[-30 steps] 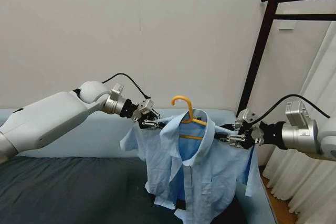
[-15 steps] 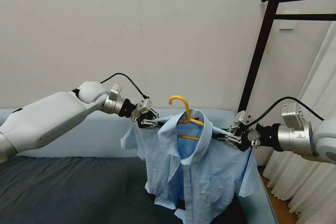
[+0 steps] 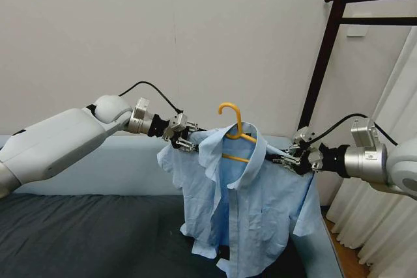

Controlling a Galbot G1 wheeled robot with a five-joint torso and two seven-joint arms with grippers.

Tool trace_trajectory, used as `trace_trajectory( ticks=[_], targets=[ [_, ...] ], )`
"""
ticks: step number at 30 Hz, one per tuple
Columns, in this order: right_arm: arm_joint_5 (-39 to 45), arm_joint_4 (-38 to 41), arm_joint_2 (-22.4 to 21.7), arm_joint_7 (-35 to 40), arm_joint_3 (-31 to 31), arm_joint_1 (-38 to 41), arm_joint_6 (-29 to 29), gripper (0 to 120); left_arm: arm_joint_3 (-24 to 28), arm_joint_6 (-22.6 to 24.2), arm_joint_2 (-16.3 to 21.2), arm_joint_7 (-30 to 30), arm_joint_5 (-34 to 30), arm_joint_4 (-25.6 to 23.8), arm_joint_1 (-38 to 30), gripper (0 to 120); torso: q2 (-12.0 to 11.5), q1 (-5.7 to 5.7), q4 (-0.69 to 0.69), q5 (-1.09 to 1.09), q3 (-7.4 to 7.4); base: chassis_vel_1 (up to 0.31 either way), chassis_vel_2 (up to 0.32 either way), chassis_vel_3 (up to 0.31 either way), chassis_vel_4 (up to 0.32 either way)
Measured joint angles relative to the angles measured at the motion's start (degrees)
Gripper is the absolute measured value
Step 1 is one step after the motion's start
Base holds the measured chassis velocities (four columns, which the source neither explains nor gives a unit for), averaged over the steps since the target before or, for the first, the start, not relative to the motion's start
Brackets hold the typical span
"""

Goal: Pick up the clothes from the sofa and hang them on the clothes hanger.

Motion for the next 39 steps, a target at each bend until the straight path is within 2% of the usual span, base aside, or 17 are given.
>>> trace_trajectory(
  ticks=[2,5,6,10,12,14,16,17,19,22,23,25,27,29,32,36,39],
  targets=[
    [0.3,0.0,0.0,0.4,0.1,-0.1,-0.2,7,-0.4,-0.1,0.3,-0.1,0.0,-0.1,0.1,68,0.0,0.0,0.0,0.0,0.0,0.0,0.0,0.0,0.0],
    [1.5,-0.5,-0.1,3.0,0.6,-0.5,-1.3,7,-3.2,-0.6,2.1,-0.5,0.6,-1.0,1.6,84,0.0,0.0,0.01,0.0,0.0,0.0,0.0,0.0,0.0],
    [1.5,-0.5,-0.1,3.0,0.6,-0.5,-1.3,7,-3.2,-0.6,2.1,-0.5,0.6,-1.0,1.6,84,0.0,0.0,0.01,0.0,0.0,0.0,0.0,0.0,0.0],
    [4.3,-1.1,0.9,7.1,1.2,-0.5,-2.6,7,-8.7,-1.2,4.5,-2.4,1.0,-3.4,5.4,98,0.0,0.0,0.01,0.0,0.0,0.0,0.0,0.0,0.0],
    [5.4,-1.1,1.3,8.3,1.5,-0.5,-2.7,7,-10.7,-1.4,5.1,-3.8,1.2,-4.5,7.0,100,0.0,0.0,0.01,0.01,0.0,0.0,0.0,0.0,0.0],
    [6.9,-1.0,1.7,10.7,1.9,-0.6,-2.9,7,-13.7,-1.6,6.4,-8.2,1.3,-6.9,10.0,100,0.0,0.0,0.01,0.0,0.0,0.0,0.0,0.0,0.0],
    [8.7,-0.2,2.3,14.1,2.6,-0.6,-3.7,7,-16.1,-1.9,8.4,-16.5,1.0,-12.3,14.9,100,0.0,0.0,0.02,-0.01,0.0,0.0,0.0,0.0,0.0],
    [8.7,-0.2,2.3,14.1,2.6,-0.6,-3.7,7,-16.1,-1.9,8.4,-16.5,1.0,-12.3,14.9,100,0.0,0.0,0.02,-0.01,0.0,0.0,0.0,0.0,0.0],
    [10.3,0.1,3.0,17.1,3.1,-0.6,-4.7,7,-19.2,-2.0,9.7,-24.1,0.3,-17.7,20.9,100,0.0,0.0,0.01,0.01,-0.01,0.0,0.0,0.0,0.0],
    [11.3,0.6,3.5,19.8,3.3,-1.0,-5.1,7,-23.6,-1.9,10.1,-31.8,0.3,-23.3,30.1,100,0.0,0.0,0.0,-0.02,0.0,0.0,0.0,0.0,0.0],
    [11.3,0.6,3.5,19.8,3.3,-1.0,-5.1,7,-23.6,-1.9,10.1,-31.8,0.3,-23.3,30.1,100,0.0,0.0,0.0,-0.02,0.0,0.0,0.0,0.0,0.0],
    [12.0,0.8,3.8,21.6,3.3,-1.4,-5.2,7,-27.2,-2.1,9.9,-37.7,1.2,-29.2,38.0,100,0.0,0.0,0.0,0.01,-0.01,0.0,0.0,0.0,0.0],
    [12.6,0.9,4.2,22.5,3.2,-1.5,-5.2,7,-29.2,-2.3,9.3,-40.7,3.3,-31.9,42.9,100,0.0,0.0,0.0,0.0,-0.01,0.0,0.0,0.0,0.0],
    [12.7,0.9,4.3,22.7,3.2,-1.5,-5.2,7,-29.8,-2.5,8.9,-42.0,4.4,-32.4,44.5,100,0.0,-0.01,0.01,0.01,-0.01,0.0,0.0,0.0,0.0],
    [13.1,1.1,4.3,23.2,3.1,-1.5,-5.2,7,-30.4,-3.0,7.4,-49.8,9.0,-33.0,48.3,100,0.0,0.0,0.01,0.0,-0.01,0.0,0.0,0.0,0.0],
    [13.1,1.1,4.2,23.4,3.0,-1.6,-5.2,7,-31.2,-3.5,5.6,-57.2,14.0,-32.7,49.4,100,0.0,0.0,0.0,0.0,0.0,0.0,0.0,0.0,0.0],
    [13.1,1.1,4.1,23.4,2.9,-1.8,-5.2,7,-31.3,-3.3,4.9,-60.3,15.3,-33.2,49.5,100,0.0,0.0,0.01,0.0,0.0,0.0,0.0,0.0,0.0]
  ],
)
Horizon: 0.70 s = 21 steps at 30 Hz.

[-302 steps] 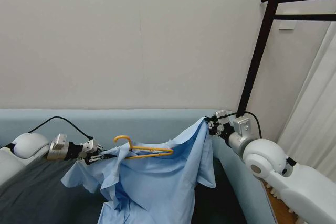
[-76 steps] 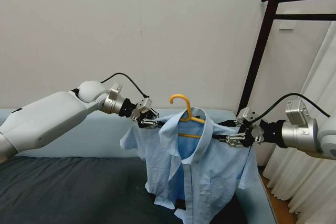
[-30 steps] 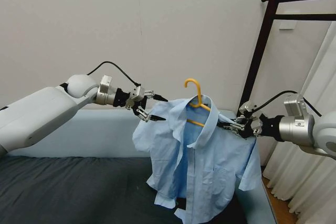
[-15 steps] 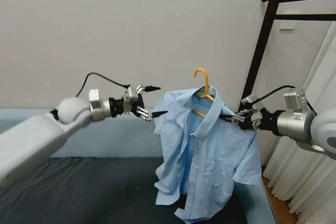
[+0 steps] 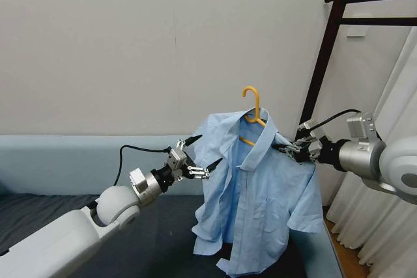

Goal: Pick up the clothes from the sofa and hang them on the clothes hanger.

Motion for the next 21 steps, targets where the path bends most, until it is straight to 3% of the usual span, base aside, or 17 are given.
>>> trace_trajectory(
  ticks=[4,8,21],
  targets=[
    [0.0,0.0,0.2,0.2,-0.3,0.1,0.0,7,2.7,2.1,-2.2,-7.3,2.5,-1.2,-1.3,100,0.0,0.0,0.0,0.0,0.0,0.0,0.0,0.0,0.0],
    [0.4,0.0,0.4,0.7,-0.5,0.4,0.0,7,4.5,3.3,-4.1,-9.4,3.2,0.0,-2.9,100,0.0,0.0,-0.01,0.0,0.0,0.0,0.0,0.0,0.0],
    [0.8,0.1,0.0,0.9,-0.6,0.5,0.0,7,6.8,1.4,-8.3,-10.8,8.9,5.9,-4.9,96,0.0,0.0,-0.01,0.0,0.01,0.0,0.0,0.0,0.0]
  ],
)
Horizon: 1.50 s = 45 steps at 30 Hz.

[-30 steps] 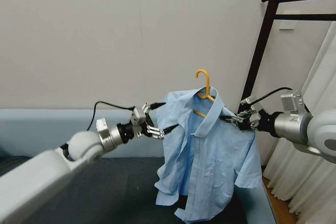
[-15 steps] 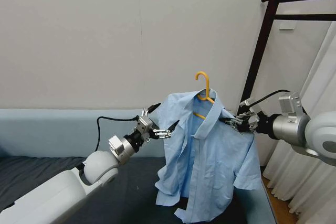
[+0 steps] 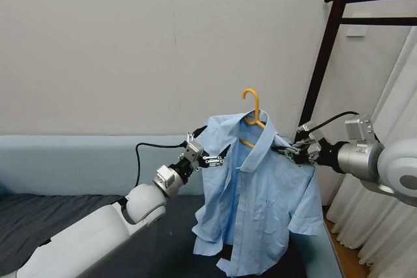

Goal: Pick up the clothes from the sofa and hang them on the clothes hanger.

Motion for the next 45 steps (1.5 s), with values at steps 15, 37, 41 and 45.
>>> trace_trajectory(
  ticks=[15,37,41,45],
  targets=[
    [0.1,0.4,0.1,-0.2,0.2,0.3,0.1,7,1.9,0.2,-2.6,-1.1,2.7,2.3,-1.3,47,0.0,0.0,0.0,0.0,0.0,0.0,0.0,0.0,0.0],
    [1.2,0.7,0.5,1.7,0.2,0.4,0.1,6,1.5,1.2,-1.6,-0.3,4.1,0.7,0.5,0,0.0,0.0,0.0,-0.01,0.0,0.0,0.0,0.0,0.0],
    [2.5,-0.4,1.4,3.1,0.2,0.8,0.1,6,0.8,1.7,0.0,-0.3,3.9,-1.9,2.3,0,0.0,0.0,0.01,0.0,-0.01,0.0,0.0,0.0,0.0],
    [3.8,-0.8,2.1,4.0,0.0,1.8,0.1,6,-0.4,2.2,-0.5,-0.9,4.1,-1.8,4.5,0,0.0,0.01,0.01,-0.01,0.0,0.0,0.0,0.0,0.0]
  ],
)
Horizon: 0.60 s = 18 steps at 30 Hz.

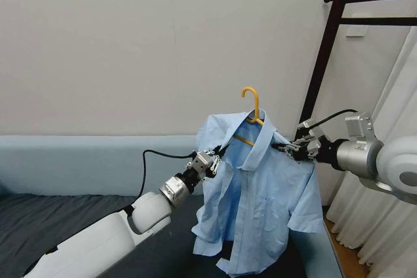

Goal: Pick up the clothes from the sofa and hang them on the clothes hanger.

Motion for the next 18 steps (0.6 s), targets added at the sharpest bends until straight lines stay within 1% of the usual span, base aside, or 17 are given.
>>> trace_trajectory(
  ticks=[7,10,14,16,17,18],
  targets=[
    [3.1,-0.8,1.8,2.5,-0.8,2.4,0.0,6,-0.6,1.8,-0.9,-2.1,-0.4,-1.9,2.1,0,0.0,0.0,0.0,0.0,0.0,0.0,0.0,0.0,0.0],
    [4.3,-1.1,1.8,3.1,-0.8,2.8,0.0,6,-0.6,3.5,-1.2,-4.1,-2.1,-3.3,2.2,0,0.0,0.0,-0.01,0.01,0.0,0.0,0.0,0.0,0.0],
    [5.6,-1.9,1.7,3.2,-0.8,4.4,0.0,6,-0.6,5.4,-1.2,-6.5,-4.4,-4.7,0.8,0,0.0,0.0,-0.01,0.01,0.0,0.0,0.0,0.0,0.0],
    [6.7,-2.4,1.7,3.2,-1.2,6.6,0.0,6,-0.3,7.5,-1.3,-8.8,-7.0,-5.9,-0.9,0,0.0,0.0,-0.01,0.01,0.0,0.0,0.0,0.0,0.0],
    [6.7,-2.4,1.7,3.2,-1.2,6.6,0.0,6,-0.3,7.5,-1.3,-8.8,-7.0,-5.9,-0.9,0,0.0,0.0,-0.01,0.01,0.0,0.0,0.0,0.0,0.0],
    [7.1,-2.6,1.6,3.2,-1.4,7.5,0.0,6,-0.1,9.3,-1.4,-10.1,-8.4,-6.6,-2.0,1,0.0,0.0,0.0,0.0,0.0,0.0,0.0,0.0,0.0]
  ],
)
